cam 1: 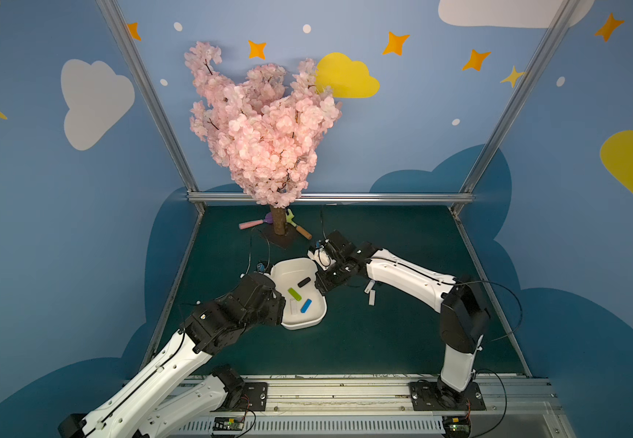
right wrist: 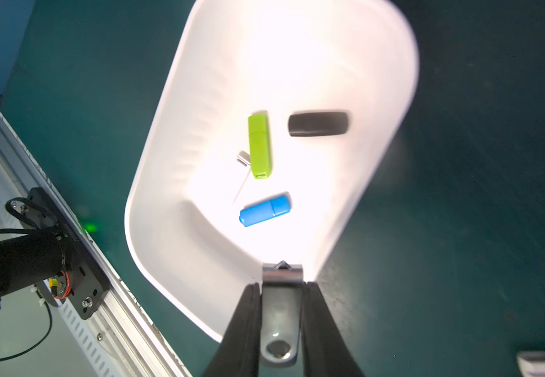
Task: Put the usb flash drive into the storage box
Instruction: Place the USB flash in the storage box.
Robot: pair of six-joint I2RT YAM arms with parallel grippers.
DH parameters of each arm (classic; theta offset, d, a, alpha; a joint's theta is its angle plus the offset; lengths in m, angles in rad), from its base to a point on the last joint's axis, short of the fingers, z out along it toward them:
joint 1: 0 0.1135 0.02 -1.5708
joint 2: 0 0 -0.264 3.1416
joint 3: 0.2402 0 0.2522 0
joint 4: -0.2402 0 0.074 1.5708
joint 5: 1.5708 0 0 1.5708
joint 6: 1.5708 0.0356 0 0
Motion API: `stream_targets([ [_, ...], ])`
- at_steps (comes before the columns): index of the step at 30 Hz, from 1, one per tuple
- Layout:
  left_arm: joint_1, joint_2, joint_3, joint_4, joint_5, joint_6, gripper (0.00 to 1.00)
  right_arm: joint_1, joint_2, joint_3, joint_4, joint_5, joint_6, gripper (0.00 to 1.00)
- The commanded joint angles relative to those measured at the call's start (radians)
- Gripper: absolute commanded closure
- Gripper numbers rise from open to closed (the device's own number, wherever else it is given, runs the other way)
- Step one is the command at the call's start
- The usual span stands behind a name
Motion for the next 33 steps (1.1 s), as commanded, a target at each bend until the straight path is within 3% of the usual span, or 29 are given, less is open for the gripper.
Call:
stream_targets([
  [1,-0.002,-0.005,0.001,-0.017,-0.021,-0.008,0.32,0.034,0.068,0.058,-0.006,-0.020,0.020,0.92],
  [7,-0.002,0.013,0.002,-0.016,-0.011,-0.004,0.32,0.085,0.180,0.128,-0.023,0.015,0.025,0.89],
  [14,-0.003,0.034,0.003,-0.016,0.002,-0.001,0.32,0.090,0.231,0.154,-0.017,0.071,0.012,0.77],
  [27,-0.007,0.049,0.001,-0.011,0.015,0.002,0.31,0.078,0.106,0.119,-0.039,0.118,-0.030,0.66],
  [33,-0.012,0.057,-0.005,0.003,0.051,0.012,0.31,0.040,-0.113,0.001,-0.023,0.184,-0.034,0.66],
])
